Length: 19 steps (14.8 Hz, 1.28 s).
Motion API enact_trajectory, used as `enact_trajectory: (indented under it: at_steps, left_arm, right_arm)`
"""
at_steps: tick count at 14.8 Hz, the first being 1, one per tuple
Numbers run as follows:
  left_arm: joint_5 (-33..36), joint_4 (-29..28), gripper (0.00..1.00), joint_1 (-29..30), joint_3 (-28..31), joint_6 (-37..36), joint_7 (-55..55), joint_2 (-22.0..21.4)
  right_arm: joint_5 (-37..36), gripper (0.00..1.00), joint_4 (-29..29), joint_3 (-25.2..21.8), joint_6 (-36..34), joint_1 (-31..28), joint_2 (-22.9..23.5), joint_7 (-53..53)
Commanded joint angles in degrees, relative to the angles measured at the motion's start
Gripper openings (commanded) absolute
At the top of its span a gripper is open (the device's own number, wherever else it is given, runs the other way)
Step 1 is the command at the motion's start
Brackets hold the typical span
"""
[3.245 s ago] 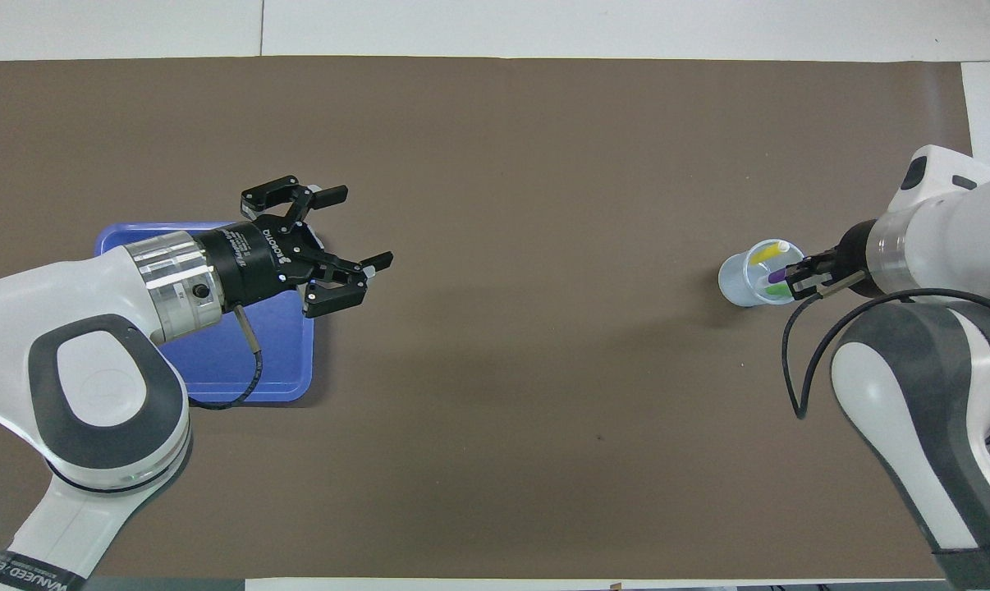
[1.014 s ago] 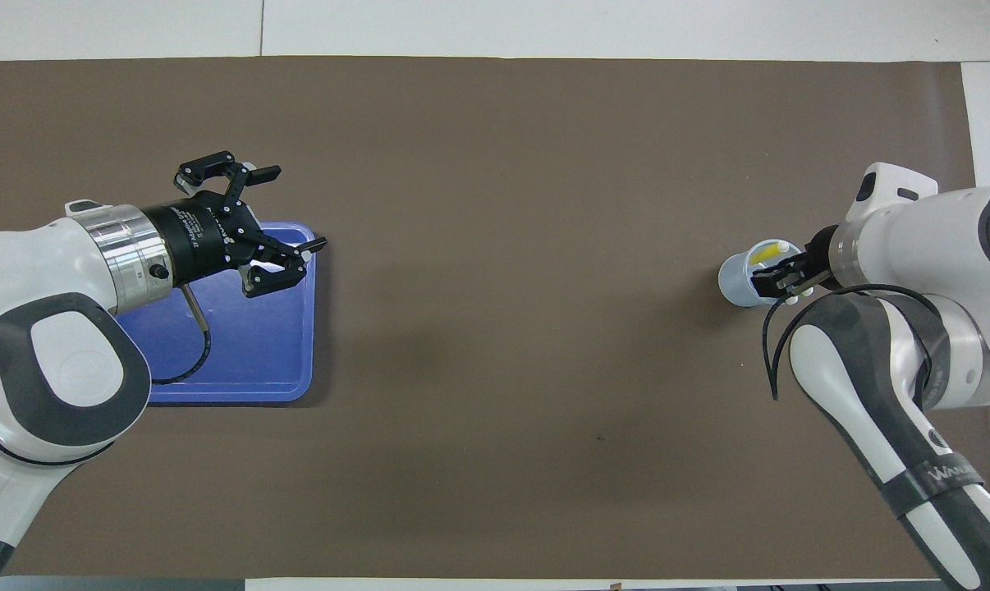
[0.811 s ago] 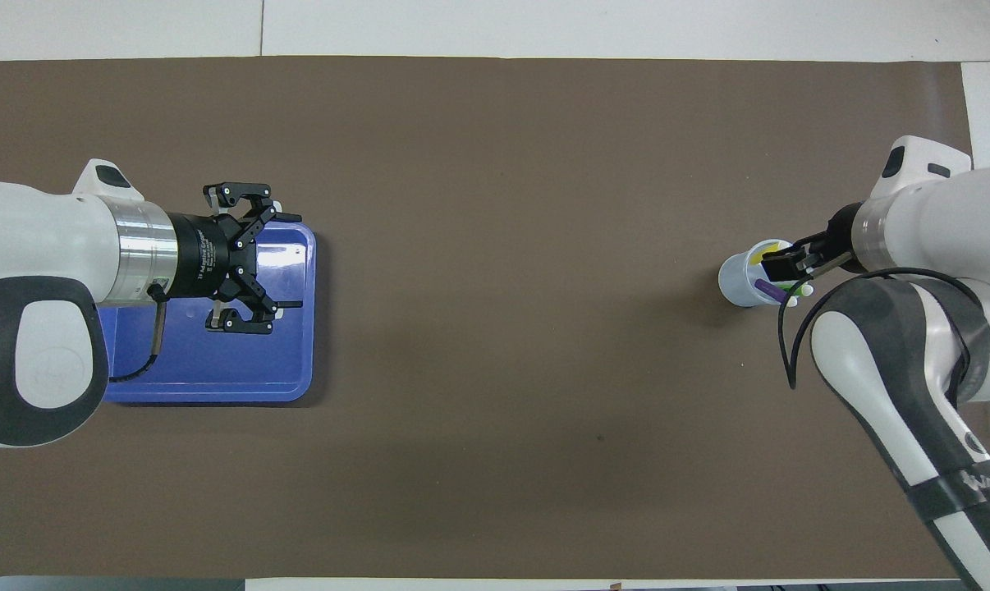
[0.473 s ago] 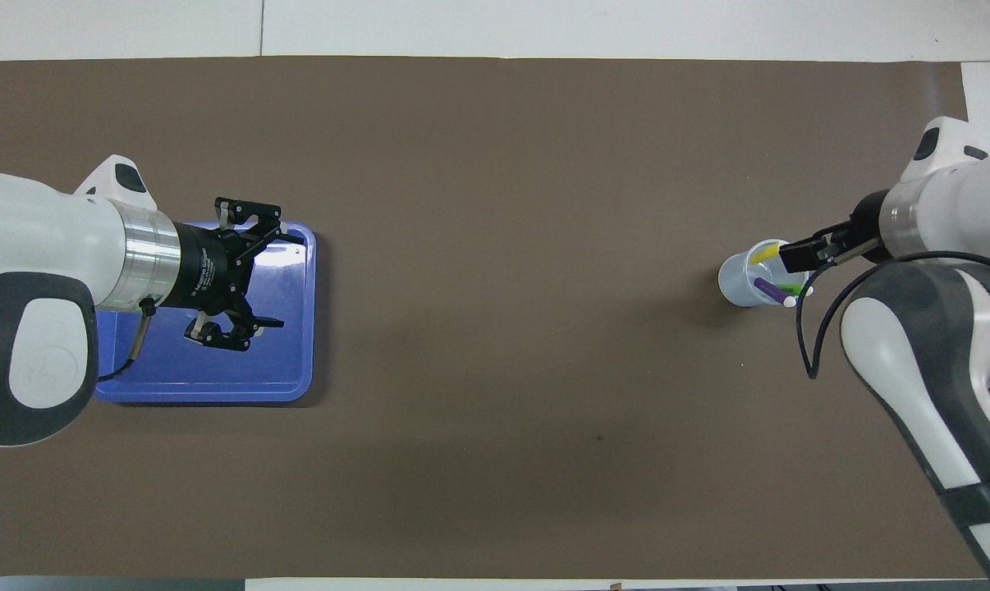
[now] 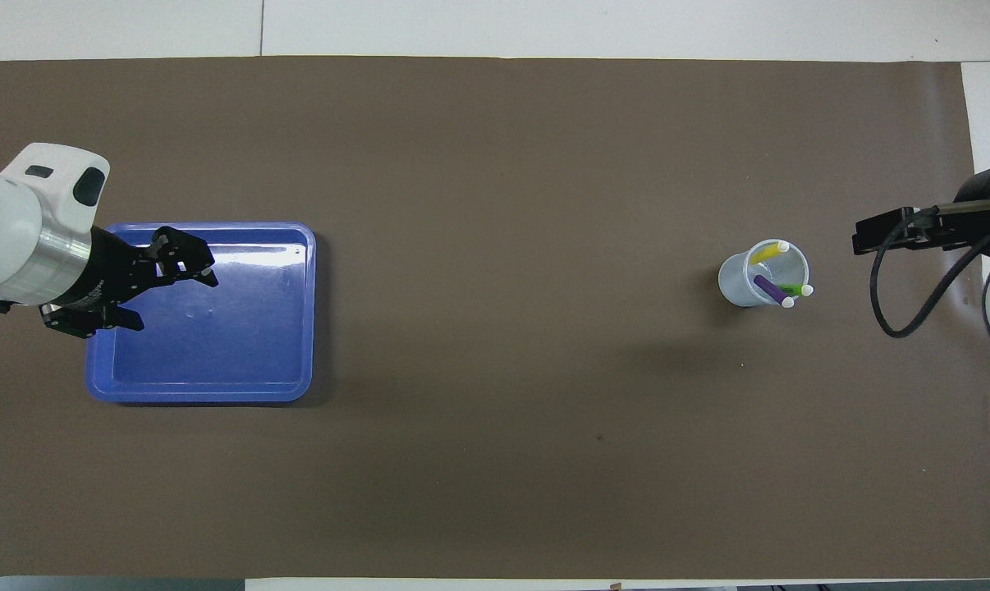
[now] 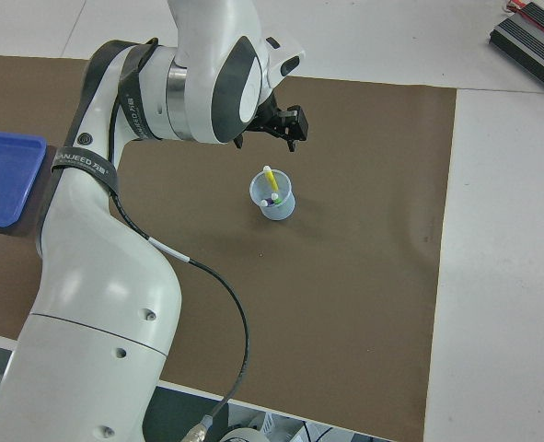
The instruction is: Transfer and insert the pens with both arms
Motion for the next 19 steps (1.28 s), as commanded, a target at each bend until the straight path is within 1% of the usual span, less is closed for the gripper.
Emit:
enact_trajectory:
  at_steps: [1,3,5,8,10,14,15,17,19]
  left_arm:
    - [5.0,7.2,1.0,-2.4,1.5,-6.4,7.5,1.8]
    - [6.7,12.0,1.0,-2.6,1.5,-11.3,11.6,2.6]
    - [7.0,16.7,1.0,-2.7,1.6,-17.0,15.3,3.5]
    - [7.2,17.9,1.0,-3.5,2.3,-21.0,17.3,4.2]
    - [6.7,17.4,1.0,-3.6,2.1,-20.3,17.4,4.1]
    - [6.2,16.5,1.0,-3.6,2.6,-15.4,17.4,4.1]
    - [6.2,17.1,1.0,-3.6,2.6,-14.6,17.3,4.4]
    - [6.4,17.9,1.0,-3.6,2.5,-11.1,17.0,4.8]
    - [6.5,17.8,1.0,-3.6,2.5,-10.4,16.9,5.0]
  right_arm:
    - [0.0,1.0,2.0,0.3,-3.7,-0.3,-0.6,3.3]
    - [0.0,1.0,1.9,0.4,-5.5,-0.3,-1.8,4.4]
    - [0.0,1.0,1.8,0.4,-6.9,-0.2,-2.7,4.5]
    - [0.0,1.0,2.0,0.5,-8.8,-0.2,-2.9,4.5]
    - [0.0,1.0,1.9,0.8,-9.7,-0.2,-3.1,4.6]
    - [0.0,1.0,2.1,1.0,-9.8,-0.2,-3.2,4.6]
    - [-0.1,1.0,2.2,1.1,-9.9,-0.2,-3.2,4.4]
    - [-0.4,1.0,3.9,1.0,-10.3,-0.2,-2.7,4.3]
    - [-0.5,1.0,5.6,1.0,-11.2,-0.2,-2.1,4.2]
